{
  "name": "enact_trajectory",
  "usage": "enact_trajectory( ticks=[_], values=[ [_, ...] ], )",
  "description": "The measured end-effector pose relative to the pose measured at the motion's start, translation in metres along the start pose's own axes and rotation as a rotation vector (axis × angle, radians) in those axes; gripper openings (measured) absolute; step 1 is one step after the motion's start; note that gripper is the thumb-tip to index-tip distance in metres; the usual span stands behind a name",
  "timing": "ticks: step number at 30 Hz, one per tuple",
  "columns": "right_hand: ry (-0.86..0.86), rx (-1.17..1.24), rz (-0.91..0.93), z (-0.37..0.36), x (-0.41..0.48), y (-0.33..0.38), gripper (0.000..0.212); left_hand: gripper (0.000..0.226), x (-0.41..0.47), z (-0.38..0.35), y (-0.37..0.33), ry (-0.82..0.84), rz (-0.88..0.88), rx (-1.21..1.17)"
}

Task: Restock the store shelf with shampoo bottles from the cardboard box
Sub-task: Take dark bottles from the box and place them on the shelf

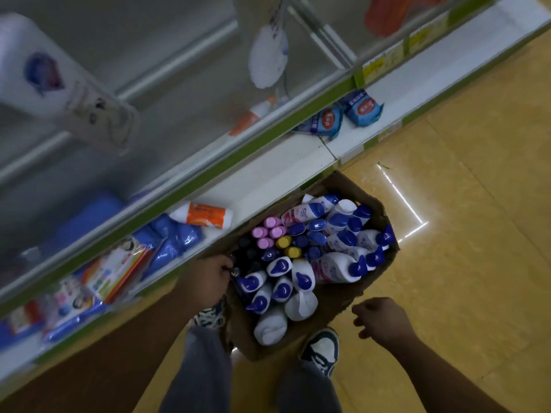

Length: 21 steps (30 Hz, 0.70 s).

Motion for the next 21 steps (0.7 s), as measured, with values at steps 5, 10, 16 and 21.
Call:
enact_trajectory(
  ticks=[5, 10, 16, 21],
  values=[
    [0.023, -0.116, -0.007, -0.005, -0.028, 0.011, 0.032, 0.026, -0.069, -0.020, 0.032, 0.128, 0.136, -0.055],
    [0.067, -0.280, 0.180, -0.059, -0.024, 0.051, 0.031, 0.031, -0.069, -0.055, 0.062, 0.084, 0.162, -0.175],
    [0.033, -0.420, 0.409, -0.145, 0.029, 0.130, 0.018, 0.030, -0.029, -0.100, 0.085, 0.017, 0.095, -0.208],
    [-0.161, -0.583, 0.608, -0.199, 0.070, 0.196, 0.027, 0.029, 0.014, -0.130, 0.093, -0.067, 0.112, -0.344]
  ],
)
Point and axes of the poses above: each hand's wrist, its own x-axis towards the middle knuckle, its own z-axis out of the back of the hand, y = z × x, the point moved 5 cm from there along x, towards the middle knuckle, and after that the axes turned 2 degrees about z, right-handed, at the moved point
